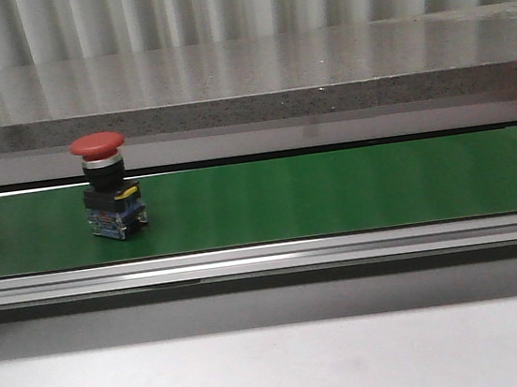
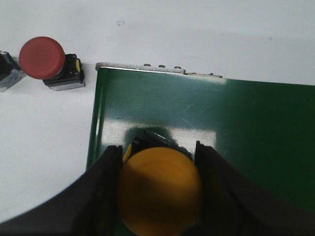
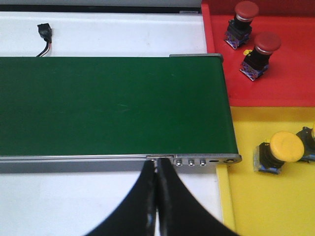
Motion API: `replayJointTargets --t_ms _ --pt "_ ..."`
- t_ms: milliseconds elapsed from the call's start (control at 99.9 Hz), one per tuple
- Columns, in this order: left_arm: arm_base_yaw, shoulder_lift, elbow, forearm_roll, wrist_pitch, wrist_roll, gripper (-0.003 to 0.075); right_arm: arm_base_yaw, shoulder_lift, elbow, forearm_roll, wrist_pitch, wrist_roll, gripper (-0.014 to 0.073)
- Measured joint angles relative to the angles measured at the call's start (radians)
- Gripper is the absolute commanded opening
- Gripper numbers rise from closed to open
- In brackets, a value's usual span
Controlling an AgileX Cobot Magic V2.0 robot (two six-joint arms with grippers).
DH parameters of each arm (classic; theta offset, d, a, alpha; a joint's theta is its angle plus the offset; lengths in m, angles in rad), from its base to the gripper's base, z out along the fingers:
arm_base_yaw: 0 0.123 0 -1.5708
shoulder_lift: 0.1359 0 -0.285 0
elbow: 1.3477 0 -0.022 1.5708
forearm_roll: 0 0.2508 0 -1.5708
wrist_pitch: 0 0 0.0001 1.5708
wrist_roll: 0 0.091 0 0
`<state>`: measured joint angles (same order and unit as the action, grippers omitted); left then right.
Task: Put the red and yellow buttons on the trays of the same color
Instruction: 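Set the yellow button on the belt and open the left gripper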
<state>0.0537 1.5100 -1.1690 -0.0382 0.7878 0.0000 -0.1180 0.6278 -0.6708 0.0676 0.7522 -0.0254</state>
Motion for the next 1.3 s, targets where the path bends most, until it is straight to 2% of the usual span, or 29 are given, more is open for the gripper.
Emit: replayJointTargets --t_ms 350,440,540,590,671,681,721,811,1021,1301 --pt "0.000 0.000 0.062 0.004 -0.042 0.000 -0.0018 0.000 0.000 0.000 0.000 0.000 0.000 -0.0067" --pt "0.000 0.000 0.063 0.004 -0.040 0.000 0.0010 0.000 0.000 0.000 0.000 0.000 0.000 -0.0067" --pt "0.000 0.000 0.063 0.004 -0.031 0.000 0.0128 0.000 0.000 0.000 0.000 0.000 0.000 -0.0067" --pt "0.000 0.000 0.063 0.004 -0.027 0.000 0.0218 0.000 0.000 0.000 0.000 0.000 0.000 -0.0067" --pt "0.000 0.000 0.063 0.006 -0.018 0.000 0.0414 0.000 0.000 0.000 0.000 0.000 0.000 -0.0067" --pt "0.000 0.000 0.063 0.006 -0.018 0.000 0.0414 0.000 0.000 0.000 0.000 0.000 0.000 -0.0067" --pt "0.000 0.000 0.063 0.006 -0.011 0.000 0.0511 0.000 0.000 0.000 0.000 0.000 0.000 -0.0067" --pt "0.000 0.000 0.063 0.006 -0.003 0.000 0.0617 0.000 0.000 0.000 0.000 0.000 0.000 -0.0067" --pt "-0.012 -0.001 0.063 0.008 -0.003 0.007 0.0629 0.000 0.000 0.000 0.000 0.000 0.000 -0.0067" --pt "-0.095 -0.112 0.063 0.012 -0.042 0.014 0.0629 0.000 0.000 0.000 0.000 0.000 0.000 -0.0067"
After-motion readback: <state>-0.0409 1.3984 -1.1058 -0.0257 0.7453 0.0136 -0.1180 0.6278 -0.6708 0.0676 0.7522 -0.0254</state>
